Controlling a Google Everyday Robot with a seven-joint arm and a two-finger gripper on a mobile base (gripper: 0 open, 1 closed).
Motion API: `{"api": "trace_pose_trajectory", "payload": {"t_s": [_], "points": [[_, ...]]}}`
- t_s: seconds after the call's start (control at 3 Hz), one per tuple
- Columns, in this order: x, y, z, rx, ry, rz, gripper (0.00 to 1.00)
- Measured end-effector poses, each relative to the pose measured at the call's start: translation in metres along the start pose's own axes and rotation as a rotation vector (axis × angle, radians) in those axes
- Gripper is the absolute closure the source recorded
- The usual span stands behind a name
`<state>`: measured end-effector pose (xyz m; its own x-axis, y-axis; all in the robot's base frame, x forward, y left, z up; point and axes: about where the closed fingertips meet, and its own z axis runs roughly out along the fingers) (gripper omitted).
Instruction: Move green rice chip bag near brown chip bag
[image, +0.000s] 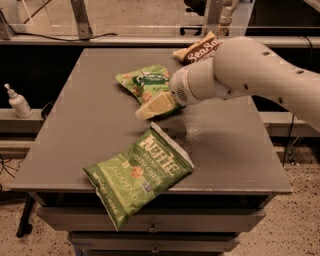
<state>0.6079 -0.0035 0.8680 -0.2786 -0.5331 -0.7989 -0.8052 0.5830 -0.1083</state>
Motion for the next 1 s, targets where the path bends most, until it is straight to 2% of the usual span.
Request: {"api": "trace_pose_trajectory", "payload": {"t_s": [0.33,1.0], "points": [[0.016,-0.013,0.006,0.021,0.002,0.021,0.18],[0.033,-0.032,-0.011,0.07,0.013,0.044,0.66]]}}
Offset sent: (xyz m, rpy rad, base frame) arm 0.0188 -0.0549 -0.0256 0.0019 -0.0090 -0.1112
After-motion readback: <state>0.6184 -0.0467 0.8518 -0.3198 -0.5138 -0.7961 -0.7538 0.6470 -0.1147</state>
